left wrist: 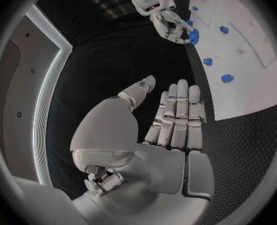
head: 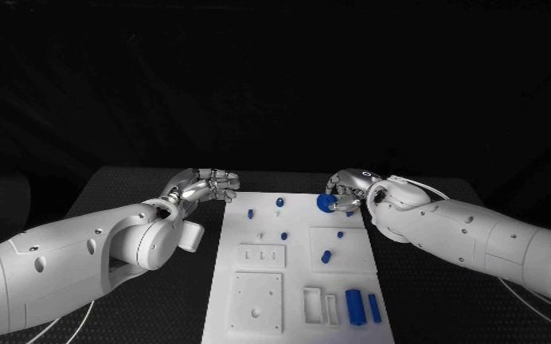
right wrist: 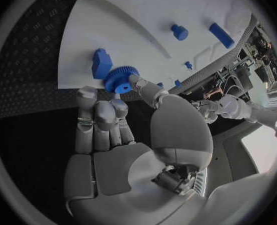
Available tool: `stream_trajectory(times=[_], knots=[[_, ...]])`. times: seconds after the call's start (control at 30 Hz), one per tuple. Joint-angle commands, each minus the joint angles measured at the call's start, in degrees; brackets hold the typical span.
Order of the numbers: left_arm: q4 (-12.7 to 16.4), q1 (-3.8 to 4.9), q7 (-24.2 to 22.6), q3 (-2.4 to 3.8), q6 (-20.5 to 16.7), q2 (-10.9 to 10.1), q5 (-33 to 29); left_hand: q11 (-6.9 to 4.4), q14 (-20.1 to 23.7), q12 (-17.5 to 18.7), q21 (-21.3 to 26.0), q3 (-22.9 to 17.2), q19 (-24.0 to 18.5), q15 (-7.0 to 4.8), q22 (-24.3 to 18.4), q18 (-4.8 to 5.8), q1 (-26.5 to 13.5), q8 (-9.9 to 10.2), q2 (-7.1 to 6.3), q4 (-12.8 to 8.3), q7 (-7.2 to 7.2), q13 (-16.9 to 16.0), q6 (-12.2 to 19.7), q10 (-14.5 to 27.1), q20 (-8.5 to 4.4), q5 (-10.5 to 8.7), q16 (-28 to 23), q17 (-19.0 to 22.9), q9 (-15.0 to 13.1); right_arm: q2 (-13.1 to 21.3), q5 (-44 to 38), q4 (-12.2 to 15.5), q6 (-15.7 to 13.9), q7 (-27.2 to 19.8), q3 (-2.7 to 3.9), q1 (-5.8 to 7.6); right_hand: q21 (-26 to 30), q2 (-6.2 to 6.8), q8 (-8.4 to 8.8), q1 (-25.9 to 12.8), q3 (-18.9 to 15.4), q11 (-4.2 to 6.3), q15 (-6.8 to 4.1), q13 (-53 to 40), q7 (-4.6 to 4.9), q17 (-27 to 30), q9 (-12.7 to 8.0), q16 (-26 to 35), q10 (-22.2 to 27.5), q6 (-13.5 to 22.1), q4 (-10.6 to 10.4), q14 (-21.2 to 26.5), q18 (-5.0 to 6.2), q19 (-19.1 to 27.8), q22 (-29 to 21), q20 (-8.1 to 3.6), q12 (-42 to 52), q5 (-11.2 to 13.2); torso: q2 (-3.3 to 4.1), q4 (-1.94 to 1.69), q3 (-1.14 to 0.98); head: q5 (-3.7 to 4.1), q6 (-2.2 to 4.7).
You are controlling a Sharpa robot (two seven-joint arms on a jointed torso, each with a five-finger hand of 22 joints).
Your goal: Assemble the parts on the task board
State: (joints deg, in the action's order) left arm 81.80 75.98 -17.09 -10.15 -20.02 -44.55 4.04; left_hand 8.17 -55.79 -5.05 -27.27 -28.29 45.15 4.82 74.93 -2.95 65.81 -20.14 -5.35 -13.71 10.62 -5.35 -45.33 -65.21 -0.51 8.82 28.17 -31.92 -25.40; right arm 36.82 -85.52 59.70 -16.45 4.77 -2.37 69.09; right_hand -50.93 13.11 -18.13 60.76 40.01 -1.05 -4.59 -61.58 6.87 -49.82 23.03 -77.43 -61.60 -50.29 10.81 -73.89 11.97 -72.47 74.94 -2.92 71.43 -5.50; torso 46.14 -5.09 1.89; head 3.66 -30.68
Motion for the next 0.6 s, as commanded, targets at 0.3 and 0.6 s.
stream_trajectory(times=[0.3,0.6], knots=[[0.48,0.05,-0.6,0.05,0.7,-0.21,0.47,0.09,-0.11,0.35,-0.28,-0.08,-0.41,0.41,1.11,-0.85,-0.64,0.41,-0.09,-0.37,0.07,0.01,-0.02,-0.06,-0.01,-0.41,-0.38,-0.13,-0.06,-0.75,-4.74,-0.66,0.87,1.72,-0.25,-0.89,-0.82,-0.57,-0.98,0.09,0.83,0.16,-0.77,-0.04,0.48,-0.47,0.45,0.47,0.77,-2.75,-0.16,0.05,3.03,0.64,1.25,-0.21,0.28,0.36,0.06,-0.01,-0.02,-0.28,-0.18],[0.51,0.05,-0.57,0.06,0.72,-0.39,0.52,0.09,-0.11,0.37,-0.29,-0.1,-0.42,0.42,1.1,-0.86,-0.63,0.42,-0.09,-0.39,0.08,0.01,-0.02,-0.06,-0.01,-0.43,-0.4,-0.15,-0.07,-0.68,-5.57,-1.17,1.91,1.79,-0.57,-1.22,-1.14,-0.94,-1.59,0.41,2.0,0.58,-1.17,0.04,0.03,-0.8,0.86,0.73,0.53,-3.99,-0.28,-0.06,3.03,0.81,1.2,-0.18,0.19,0.84,-0.05,0.05,0.04,-0.27,-0.5]])
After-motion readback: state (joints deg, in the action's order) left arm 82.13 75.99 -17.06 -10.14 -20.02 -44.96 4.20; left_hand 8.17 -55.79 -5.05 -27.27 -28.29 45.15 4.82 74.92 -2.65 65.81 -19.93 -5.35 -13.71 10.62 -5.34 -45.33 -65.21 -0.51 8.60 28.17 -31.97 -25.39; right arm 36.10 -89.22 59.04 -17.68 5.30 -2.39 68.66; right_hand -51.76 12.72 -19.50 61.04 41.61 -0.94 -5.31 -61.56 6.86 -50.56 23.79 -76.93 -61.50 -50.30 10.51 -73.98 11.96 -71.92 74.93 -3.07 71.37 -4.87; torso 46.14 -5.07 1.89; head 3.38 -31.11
